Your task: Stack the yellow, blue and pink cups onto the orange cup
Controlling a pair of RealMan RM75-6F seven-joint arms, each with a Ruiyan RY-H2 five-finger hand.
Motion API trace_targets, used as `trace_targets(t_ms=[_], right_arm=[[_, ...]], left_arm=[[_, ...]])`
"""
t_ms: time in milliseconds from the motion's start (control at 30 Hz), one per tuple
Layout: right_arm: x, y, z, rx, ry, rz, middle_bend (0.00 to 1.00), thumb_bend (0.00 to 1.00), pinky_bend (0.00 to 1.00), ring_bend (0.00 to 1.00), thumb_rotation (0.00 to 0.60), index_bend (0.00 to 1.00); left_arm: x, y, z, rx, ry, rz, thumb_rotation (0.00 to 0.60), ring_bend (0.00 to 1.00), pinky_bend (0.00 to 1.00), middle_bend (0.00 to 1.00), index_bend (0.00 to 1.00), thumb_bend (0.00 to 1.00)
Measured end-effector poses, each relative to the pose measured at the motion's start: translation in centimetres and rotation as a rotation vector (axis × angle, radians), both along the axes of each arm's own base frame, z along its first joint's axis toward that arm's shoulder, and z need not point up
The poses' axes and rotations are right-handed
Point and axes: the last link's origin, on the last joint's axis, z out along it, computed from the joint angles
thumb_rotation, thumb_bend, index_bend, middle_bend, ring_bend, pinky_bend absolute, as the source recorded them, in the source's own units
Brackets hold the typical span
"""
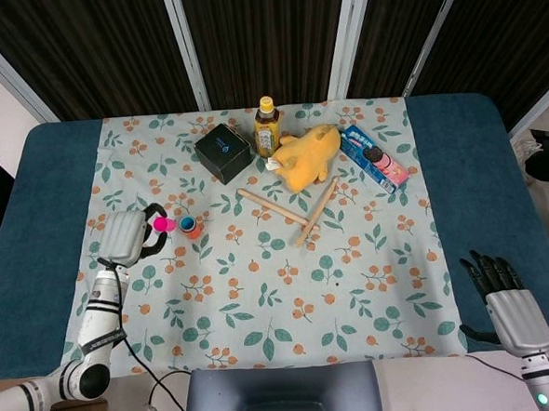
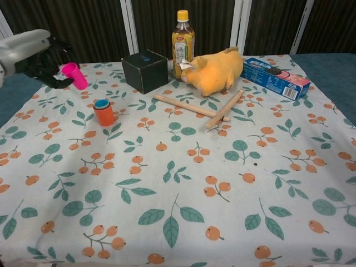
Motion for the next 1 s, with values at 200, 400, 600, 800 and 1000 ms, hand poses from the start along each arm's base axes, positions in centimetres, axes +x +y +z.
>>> trace_targets(t_ms=[200, 400, 600, 800, 1000], right_arm=[[-0.3, -0.1, 0.5, -0.012, -0.003, -0.012, 0.00, 0.11, 0.00, 0.00, 0.600, 0.00], [-0.4, -0.1, 0.9, -0.023, -0.007, -0.017, 0.00, 0.11, 0.00, 0.00, 0.600, 0.00], [-0.4, -0.1, 0.9, -0.025, -0.009, -0.016, 0.00, 0.11, 0.00, 0.00, 0.600, 0.00], [-0.4, 0.0, 0.9, -0.021, -0.007, -0.015, 0.00, 0.11, 0.00, 0.00, 0.600, 0.00], [-0.4, 0.0, 0.9, -0.024, -0.007, -0.015, 0.00, 0.11, 0.00, 0.00, 0.600, 0.00]], left_arm=[[1.5, 2.5, -2.7, 0.046, 0.024, 0.033, 0.600, 1.00, 1.00, 1.00, 0.54, 0.35], [1.2, 3.7, -3.9, 0.065, 0.049, 0.060, 0.600, 1.00, 1.00, 1.00, 0.55, 0.35], [0.3, 3.9, -5.2, 0.047, 0.072, 0.079, 0.600, 1.00, 1.00, 1.00, 0.55, 0.35], [-0.1, 3.4, -6.0, 0.023, 0.089, 0.076, 0.600, 1.00, 1.00, 1.00, 0.55, 0.35], [-0.1, 2.9, -6.3, 0.006, 0.096, 0.058, 0.600, 1.00, 1.00, 1.00, 0.55, 0.35]])
